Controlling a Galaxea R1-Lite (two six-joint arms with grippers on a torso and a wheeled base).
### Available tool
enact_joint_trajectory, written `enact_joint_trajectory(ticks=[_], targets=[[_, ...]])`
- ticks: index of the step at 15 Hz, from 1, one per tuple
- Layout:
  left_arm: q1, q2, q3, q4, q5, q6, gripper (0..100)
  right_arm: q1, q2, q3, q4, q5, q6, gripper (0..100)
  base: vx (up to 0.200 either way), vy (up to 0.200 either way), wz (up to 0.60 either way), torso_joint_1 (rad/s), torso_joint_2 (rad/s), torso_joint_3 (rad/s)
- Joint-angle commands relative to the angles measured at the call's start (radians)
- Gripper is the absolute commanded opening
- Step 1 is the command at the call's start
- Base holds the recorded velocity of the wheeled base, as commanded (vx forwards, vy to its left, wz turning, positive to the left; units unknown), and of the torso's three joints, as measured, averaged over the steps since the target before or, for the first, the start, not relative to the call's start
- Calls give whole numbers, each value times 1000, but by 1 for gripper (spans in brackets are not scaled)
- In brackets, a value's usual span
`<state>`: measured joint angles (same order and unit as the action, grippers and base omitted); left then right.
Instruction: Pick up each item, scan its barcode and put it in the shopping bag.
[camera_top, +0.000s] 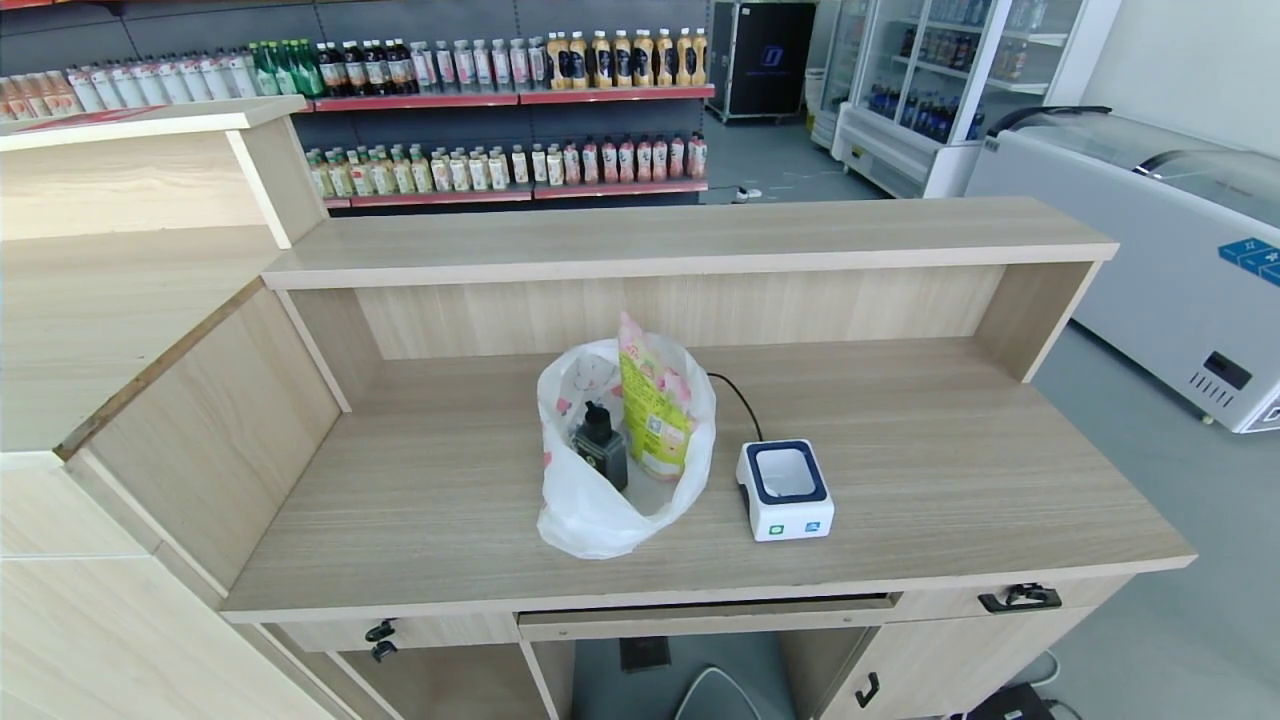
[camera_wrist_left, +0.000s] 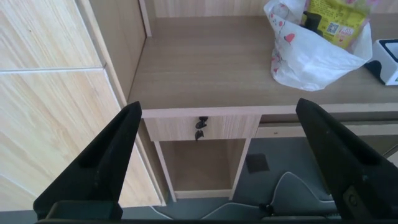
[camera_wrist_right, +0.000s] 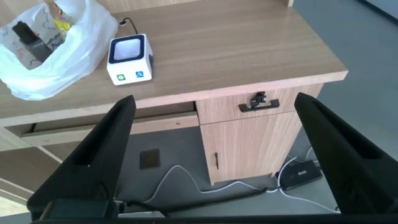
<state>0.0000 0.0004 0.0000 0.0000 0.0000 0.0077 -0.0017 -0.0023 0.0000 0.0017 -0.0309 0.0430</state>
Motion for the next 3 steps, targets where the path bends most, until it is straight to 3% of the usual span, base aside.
enact_joint_trajectory(ticks=[1, 3], targets=[[0, 0, 0, 0, 0, 0, 100, 0, 2, 0, 0, 0, 0, 100, 0, 0, 0, 0, 0, 0], [0, 0, 0, 0, 0, 0, 100, -1, 2, 0, 0, -1, 2, 100, 0, 0, 0, 0, 0, 0]])
